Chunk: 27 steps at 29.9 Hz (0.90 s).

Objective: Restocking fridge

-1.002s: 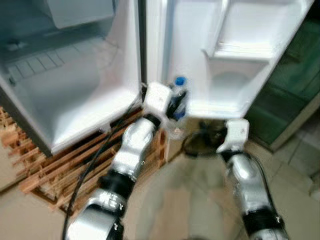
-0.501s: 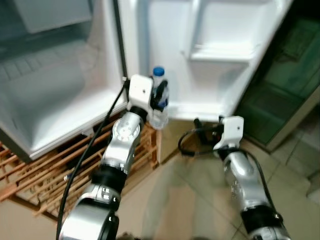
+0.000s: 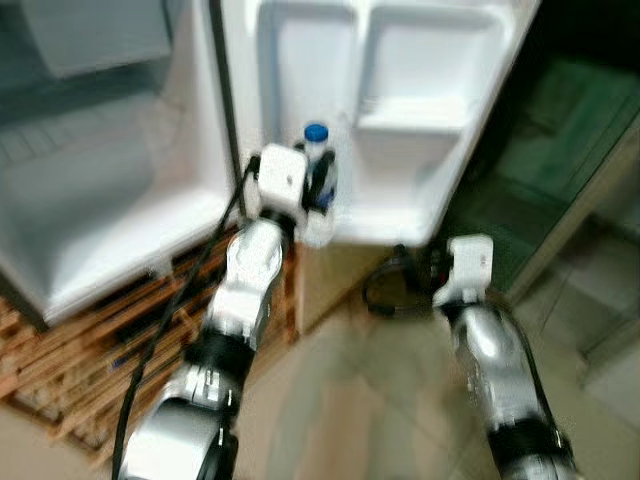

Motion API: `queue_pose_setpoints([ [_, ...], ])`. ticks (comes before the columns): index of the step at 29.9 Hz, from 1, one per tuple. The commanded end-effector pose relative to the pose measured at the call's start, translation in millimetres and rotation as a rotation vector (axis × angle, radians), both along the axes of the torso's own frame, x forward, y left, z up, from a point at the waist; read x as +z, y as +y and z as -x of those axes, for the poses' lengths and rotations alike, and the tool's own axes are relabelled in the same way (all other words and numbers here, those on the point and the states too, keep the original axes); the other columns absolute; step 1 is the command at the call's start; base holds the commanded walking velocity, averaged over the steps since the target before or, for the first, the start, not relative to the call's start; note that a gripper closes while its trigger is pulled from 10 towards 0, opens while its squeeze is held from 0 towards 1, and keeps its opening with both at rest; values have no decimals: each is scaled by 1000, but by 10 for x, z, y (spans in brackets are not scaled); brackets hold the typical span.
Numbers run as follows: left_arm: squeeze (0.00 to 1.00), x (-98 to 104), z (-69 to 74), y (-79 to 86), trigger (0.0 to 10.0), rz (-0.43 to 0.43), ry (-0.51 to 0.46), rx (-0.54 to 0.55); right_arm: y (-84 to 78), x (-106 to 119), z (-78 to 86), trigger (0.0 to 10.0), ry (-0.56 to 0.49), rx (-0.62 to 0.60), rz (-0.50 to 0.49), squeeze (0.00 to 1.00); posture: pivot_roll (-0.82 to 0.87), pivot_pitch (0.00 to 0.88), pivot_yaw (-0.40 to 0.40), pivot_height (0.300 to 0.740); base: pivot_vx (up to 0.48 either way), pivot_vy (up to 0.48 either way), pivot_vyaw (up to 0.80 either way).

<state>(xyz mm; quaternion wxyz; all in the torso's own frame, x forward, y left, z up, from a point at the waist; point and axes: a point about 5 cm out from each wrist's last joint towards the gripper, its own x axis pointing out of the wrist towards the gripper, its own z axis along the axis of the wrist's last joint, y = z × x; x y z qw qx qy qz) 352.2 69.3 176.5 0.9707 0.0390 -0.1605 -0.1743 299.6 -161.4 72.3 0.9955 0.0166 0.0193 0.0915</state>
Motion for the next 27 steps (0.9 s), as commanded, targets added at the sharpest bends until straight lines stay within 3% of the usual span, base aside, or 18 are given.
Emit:
queue_pose_setpoints([
  [1, 0, 165, -5, -44, 10000, 15, -72, -7, -17, 52, -12, 10000, -21, -3, 2, 0, -114, 0, -17, 740, 480, 0, 0],
  [6, 0, 187, -17, -26, 10000, -24, -95, 42, -19, 49, -9, 10000, -19, -4, 1, 0, -116, 0, -15, 740, 421, 0, 0],
  [12, 0, 237, -95, 211, 10000, -54, -120, 230, -7, 48, -2, 10000, -20, -5, -3, 0, -122, 0, -8, 740, 0, 0, 0],
  [17, 0, 216, -118, 250, 10000, -57, -107, 255, -1, 44, 9, 10000, -20, -3, -4, 0, -123, 0, -7, 740, 0, 0, 0],
  [23, 0, 297, -263, 72, 10000, -87, -147, 226, -21, 55, 92, 10000, -16, 22, 22, 0, -182, 0, -25, 740, 0, 0, 0],
  [27, 0, 338, -298, 62, 10000, -81, -151, 232, -46, 57, 139, 10000, -17, 27, 36, 0, -204, 0, -28, 740, 0, 0, 0],
])
